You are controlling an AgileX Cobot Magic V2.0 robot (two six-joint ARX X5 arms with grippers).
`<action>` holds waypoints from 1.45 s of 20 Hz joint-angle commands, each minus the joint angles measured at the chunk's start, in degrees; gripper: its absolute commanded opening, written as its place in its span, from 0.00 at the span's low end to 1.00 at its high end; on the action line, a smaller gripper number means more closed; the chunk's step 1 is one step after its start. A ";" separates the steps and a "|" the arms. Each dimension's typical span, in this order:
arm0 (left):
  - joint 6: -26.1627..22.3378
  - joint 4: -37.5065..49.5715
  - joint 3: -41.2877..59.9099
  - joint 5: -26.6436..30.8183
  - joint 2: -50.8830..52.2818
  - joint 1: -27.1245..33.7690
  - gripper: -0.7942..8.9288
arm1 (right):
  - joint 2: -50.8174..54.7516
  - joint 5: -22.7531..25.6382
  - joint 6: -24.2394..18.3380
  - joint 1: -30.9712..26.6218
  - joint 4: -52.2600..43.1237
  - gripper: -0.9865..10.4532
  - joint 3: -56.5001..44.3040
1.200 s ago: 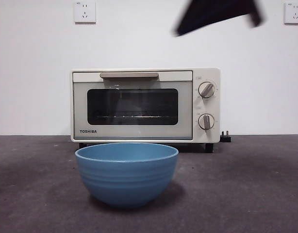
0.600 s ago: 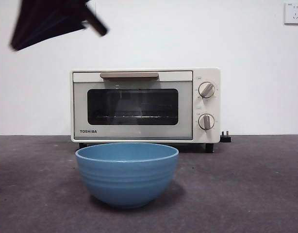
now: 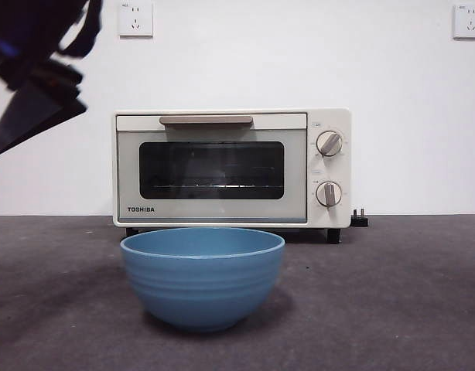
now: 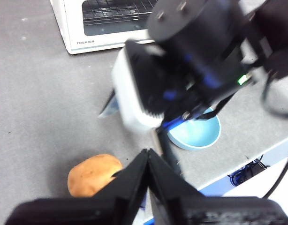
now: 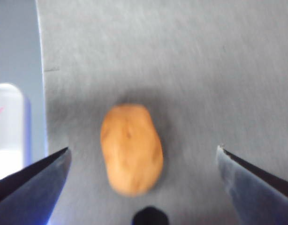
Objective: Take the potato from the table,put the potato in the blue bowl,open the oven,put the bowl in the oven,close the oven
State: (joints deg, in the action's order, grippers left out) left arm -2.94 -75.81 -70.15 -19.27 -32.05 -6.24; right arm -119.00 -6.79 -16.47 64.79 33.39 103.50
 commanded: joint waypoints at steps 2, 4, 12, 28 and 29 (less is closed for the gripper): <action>0.17 0.22 -0.02 3.26 0.24 -0.22 0.08 | -3.69 -0.52 -1.07 0.22 -1.44 0.70 0.17; 0.26 0.22 -0.02 3.28 0.24 -0.22 0.08 | -5.70 -1.77 -0.17 0.20 -1.57 0.70 0.17; 0.22 0.22 -0.02 4.57 0.24 -0.24 0.08 | -10.88 -5.57 1.99 0.15 -3.28 0.70 0.15; 0.22 0.22 -0.02 4.48 0.22 -0.24 0.08 | -11.45 -5.75 9.16 0.07 -3.30 0.08 0.17; 0.22 0.22 -0.02 4.50 0.22 -0.24 0.08 | -10.47 -5.68 9.75 -0.04 -2.25 0.08 0.17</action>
State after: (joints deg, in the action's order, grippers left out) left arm -2.94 -75.81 -70.15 -14.70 -32.05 -6.24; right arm -130.58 -12.38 -7.88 64.79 31.44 103.61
